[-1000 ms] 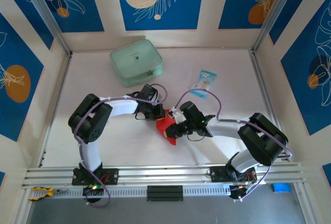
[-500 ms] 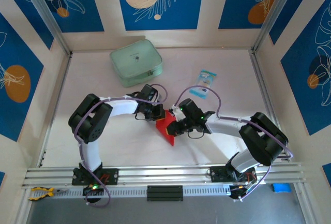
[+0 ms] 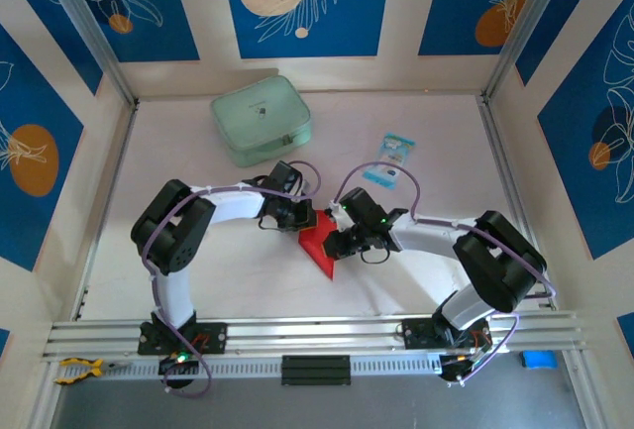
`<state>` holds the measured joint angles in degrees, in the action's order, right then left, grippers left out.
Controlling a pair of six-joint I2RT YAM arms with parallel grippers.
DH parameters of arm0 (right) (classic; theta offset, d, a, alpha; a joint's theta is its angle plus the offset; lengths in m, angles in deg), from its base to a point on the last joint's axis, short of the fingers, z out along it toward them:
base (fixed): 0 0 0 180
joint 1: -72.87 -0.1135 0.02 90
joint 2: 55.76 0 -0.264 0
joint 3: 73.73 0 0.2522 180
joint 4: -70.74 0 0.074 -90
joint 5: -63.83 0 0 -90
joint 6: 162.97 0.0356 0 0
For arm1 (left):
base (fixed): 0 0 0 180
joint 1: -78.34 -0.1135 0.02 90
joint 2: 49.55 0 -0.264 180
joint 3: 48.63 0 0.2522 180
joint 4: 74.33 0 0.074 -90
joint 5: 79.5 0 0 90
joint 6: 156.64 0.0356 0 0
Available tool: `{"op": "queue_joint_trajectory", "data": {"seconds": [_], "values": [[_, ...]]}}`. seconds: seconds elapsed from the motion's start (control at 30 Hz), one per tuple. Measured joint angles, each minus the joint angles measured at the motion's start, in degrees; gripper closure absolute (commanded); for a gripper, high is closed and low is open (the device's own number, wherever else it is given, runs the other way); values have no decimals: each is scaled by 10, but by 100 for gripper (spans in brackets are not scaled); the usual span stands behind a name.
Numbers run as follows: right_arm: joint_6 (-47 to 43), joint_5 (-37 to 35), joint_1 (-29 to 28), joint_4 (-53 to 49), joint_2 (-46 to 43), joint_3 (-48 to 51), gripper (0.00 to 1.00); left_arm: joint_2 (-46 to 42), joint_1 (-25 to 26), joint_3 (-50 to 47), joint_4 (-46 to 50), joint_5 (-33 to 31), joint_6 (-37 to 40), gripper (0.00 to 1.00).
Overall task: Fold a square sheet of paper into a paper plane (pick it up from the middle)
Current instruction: Third fold the triangle at the center of the table.
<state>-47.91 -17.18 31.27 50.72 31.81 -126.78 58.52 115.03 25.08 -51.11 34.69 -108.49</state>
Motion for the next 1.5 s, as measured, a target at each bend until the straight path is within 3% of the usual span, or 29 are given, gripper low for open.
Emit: {"op": "queue_joint_trajectory", "data": {"seconds": [1.5], "values": [[-10,-42,-12,-22,37,-22,100,-7,0,-6,0,-5,0,89]]}}
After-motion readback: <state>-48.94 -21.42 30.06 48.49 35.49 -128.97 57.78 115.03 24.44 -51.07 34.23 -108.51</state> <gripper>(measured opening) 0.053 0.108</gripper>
